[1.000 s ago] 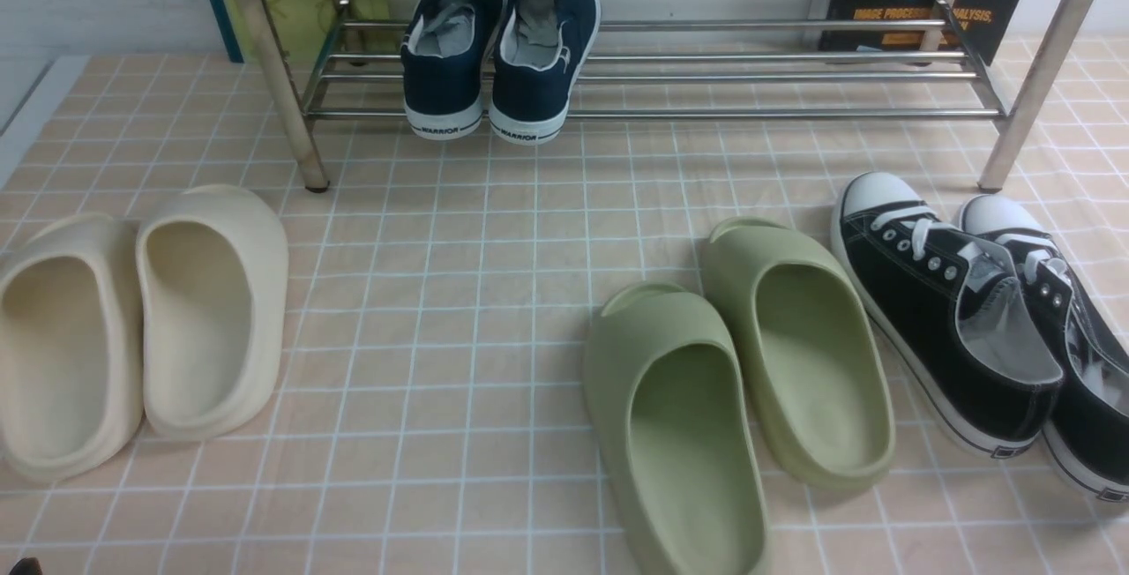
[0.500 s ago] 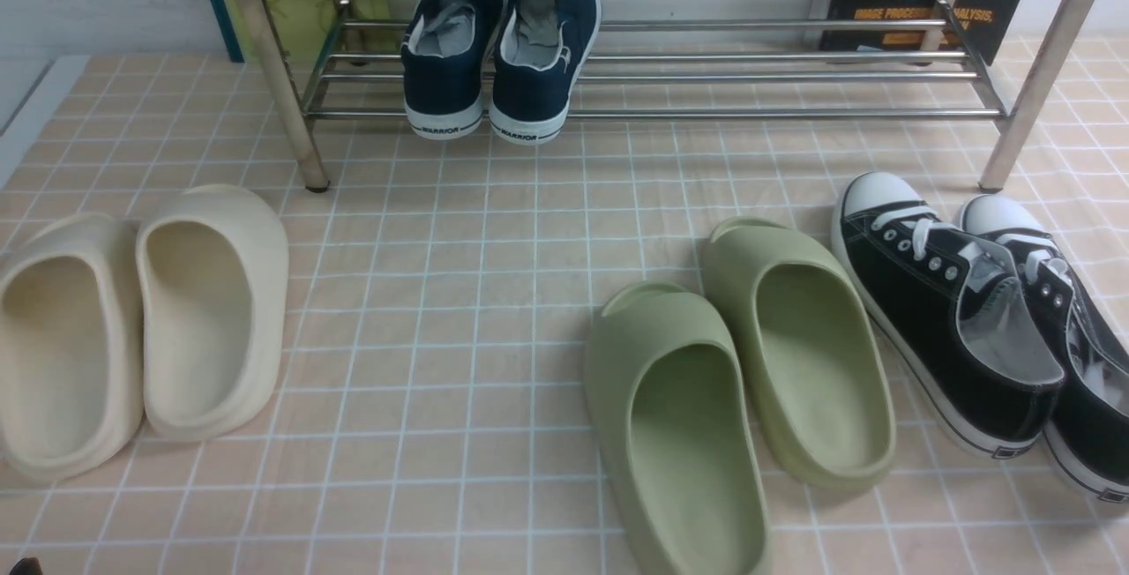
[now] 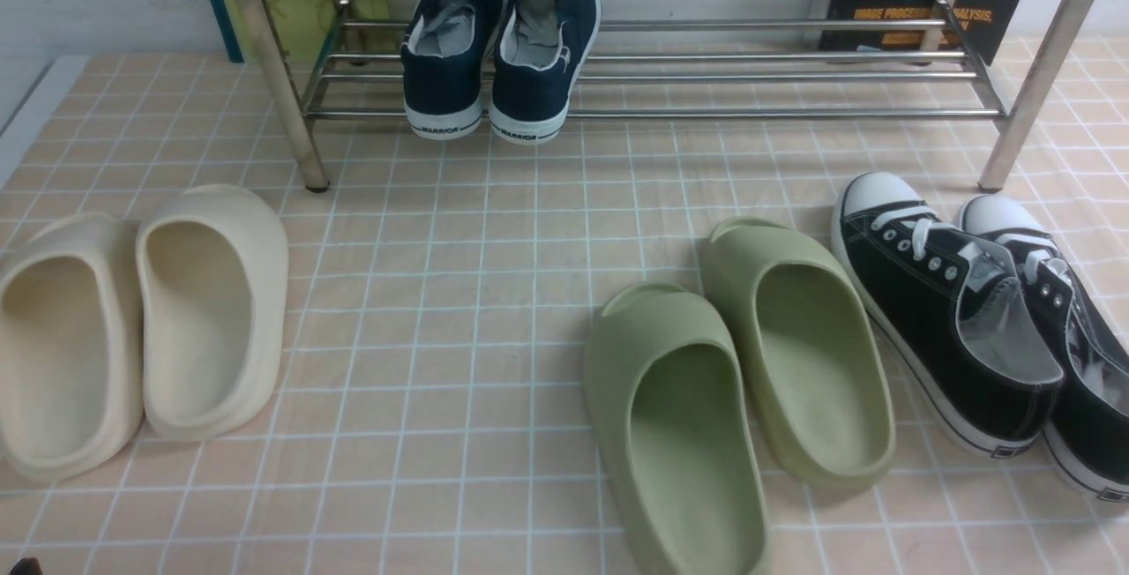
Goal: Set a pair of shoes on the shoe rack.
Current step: Use the right arm to grab the shoe closest to it
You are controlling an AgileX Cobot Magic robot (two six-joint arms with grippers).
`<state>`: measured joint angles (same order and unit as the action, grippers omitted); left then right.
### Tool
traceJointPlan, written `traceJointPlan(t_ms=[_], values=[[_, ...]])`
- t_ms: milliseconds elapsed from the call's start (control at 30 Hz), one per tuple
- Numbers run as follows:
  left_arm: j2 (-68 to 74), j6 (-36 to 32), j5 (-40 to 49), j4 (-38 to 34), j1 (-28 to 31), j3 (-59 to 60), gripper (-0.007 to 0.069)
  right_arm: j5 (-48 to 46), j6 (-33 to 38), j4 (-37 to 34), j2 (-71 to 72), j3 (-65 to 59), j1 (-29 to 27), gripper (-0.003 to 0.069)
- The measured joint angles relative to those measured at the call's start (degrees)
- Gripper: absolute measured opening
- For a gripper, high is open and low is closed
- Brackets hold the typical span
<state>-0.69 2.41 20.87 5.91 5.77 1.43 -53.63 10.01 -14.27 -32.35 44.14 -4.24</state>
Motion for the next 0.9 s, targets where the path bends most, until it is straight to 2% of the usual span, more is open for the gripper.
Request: traceJointPlan(t_ms=[100,200,333,367,433,500,533,700,733,800,900], values=[[0.0,0.0,0.0,0.0,0.0,0.0,0.0237,-8.1,2.2,-0.2,-12.1,7.4,0.8,-0.0019],[0.0,0.0,0.1,0.0,0.0,0.0,0.0237,-9.3,2.9,-0.4,-19.9,10.8,3.2,-0.0019],[0.0,0.0,0.1,0.0,0.0,0.0,0.0237,-9.6,3.3,2.8,-32.0,14.5,10.7,0.0000],[0.0,0.0,0.1,0.0,0.0,0.0,0.0237,-9.6,3.3,3.0,-32.5,14.7,11.1,0.0004],[0.0,0.0,0.1,0.0,0.0,0.0,0.0237,-8.6,2.4,6.3,-39.5,16.2,15.4,0.0067],[0.0,0.0,0.1,0.0,0.0,0.0,0.0237,-7.6,1.5,7.7,-42.6,16.8,16.7,0.0108],[0.0,0.0,0.1,0.0,0.0,0.0,0.0237,-5.3,0.1,9.3,-46.7,17.7,17.6,0.0197],[0.0,0.0,0.1,0.0,0.0,0.0,0.0237,0.2,-2.5,13.4,-57.6,20.2,17.7,0.0439],[0.0,0.0,0.1,0.0,0.0,0.0,0.0237,0.4,-2.5,13.7,-58.0,20.3,17.7,0.0447],[0.0,0.0,0.1,0.0,0.0,0.0,0.0237,3.2,-2.9,15.1,-62.7,20.7,17.7,0.0522],[0.0,0.0,0.1,0.0,0.0,0.0,0.0237,4.8,-3.0,15.8,-66.6,20.9,17.7,0.0528]])
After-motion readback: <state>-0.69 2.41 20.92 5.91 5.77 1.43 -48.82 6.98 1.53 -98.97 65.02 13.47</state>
